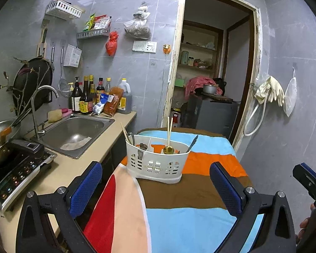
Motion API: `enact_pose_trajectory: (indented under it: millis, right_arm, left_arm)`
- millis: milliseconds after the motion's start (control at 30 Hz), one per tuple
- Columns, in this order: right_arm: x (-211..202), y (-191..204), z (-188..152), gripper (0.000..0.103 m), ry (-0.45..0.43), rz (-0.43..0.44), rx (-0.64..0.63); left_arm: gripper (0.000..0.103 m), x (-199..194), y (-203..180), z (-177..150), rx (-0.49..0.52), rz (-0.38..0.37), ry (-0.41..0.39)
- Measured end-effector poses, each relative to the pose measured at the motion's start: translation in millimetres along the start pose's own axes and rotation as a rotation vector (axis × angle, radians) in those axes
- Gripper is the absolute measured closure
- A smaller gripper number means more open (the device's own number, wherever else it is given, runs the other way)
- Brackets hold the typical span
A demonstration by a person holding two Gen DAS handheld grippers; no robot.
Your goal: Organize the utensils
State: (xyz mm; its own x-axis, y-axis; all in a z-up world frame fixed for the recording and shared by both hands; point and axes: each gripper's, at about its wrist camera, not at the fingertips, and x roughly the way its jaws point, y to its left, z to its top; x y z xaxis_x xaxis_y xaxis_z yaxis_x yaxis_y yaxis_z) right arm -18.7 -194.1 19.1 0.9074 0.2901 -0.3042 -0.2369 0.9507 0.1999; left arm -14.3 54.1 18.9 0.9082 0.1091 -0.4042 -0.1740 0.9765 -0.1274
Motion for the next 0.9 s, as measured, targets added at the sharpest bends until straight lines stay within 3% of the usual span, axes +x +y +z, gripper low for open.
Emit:
enact_pose_trajectory:
  millis: [900]
  right_arm:
    - [-10, 5, -14, 0.002, 0.016, 0.016, 0.01]
  left_arm:
    - [0.001, -17, -4, -11, 0.007, 0.006, -0.001]
